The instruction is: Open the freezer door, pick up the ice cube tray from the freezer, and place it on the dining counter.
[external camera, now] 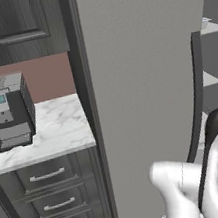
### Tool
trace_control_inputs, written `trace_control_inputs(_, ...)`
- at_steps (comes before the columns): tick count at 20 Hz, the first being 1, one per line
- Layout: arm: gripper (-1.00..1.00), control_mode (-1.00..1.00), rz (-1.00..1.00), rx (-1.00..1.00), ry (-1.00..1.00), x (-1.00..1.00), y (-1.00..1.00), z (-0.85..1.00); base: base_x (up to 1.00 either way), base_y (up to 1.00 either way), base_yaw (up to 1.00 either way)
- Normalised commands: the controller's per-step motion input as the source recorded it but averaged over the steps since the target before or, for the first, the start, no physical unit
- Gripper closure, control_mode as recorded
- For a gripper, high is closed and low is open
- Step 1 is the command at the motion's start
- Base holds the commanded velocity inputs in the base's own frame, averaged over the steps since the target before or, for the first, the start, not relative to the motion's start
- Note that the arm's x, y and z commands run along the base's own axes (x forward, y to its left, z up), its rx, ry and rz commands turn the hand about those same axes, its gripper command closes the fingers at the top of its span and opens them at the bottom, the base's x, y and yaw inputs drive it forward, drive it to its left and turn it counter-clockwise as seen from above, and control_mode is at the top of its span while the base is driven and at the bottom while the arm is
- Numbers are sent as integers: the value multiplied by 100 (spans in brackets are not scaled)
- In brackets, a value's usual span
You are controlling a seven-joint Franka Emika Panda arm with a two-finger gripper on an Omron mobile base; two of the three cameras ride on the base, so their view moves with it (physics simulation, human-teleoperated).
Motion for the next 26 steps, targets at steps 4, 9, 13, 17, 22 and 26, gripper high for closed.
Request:
trace_control_inputs(4, -100, -100, -23, 0, -2, 40, 26, 0, 0, 0, 0)
trace_control_inputs(9, -100, -100, -19, 0, -6, 46, 8, -2, 0, 0, 0)
trace_control_inputs(13, -100, -100, -11, 0, -9, 40, 0, -4, 0, 0, 0)
trace_control_inputs(17, -100, -100, -5, 0, -11, 28, -3, -7, 0, 0, 0)
trace_control_inputs(22, -100, -100, -5, 0, -10, 29, -2, -3, 0, 0, 0)
trace_control_inputs(26, -100, -100, -5, 0, -9, 27, -10, 0, 0, 0, 0)
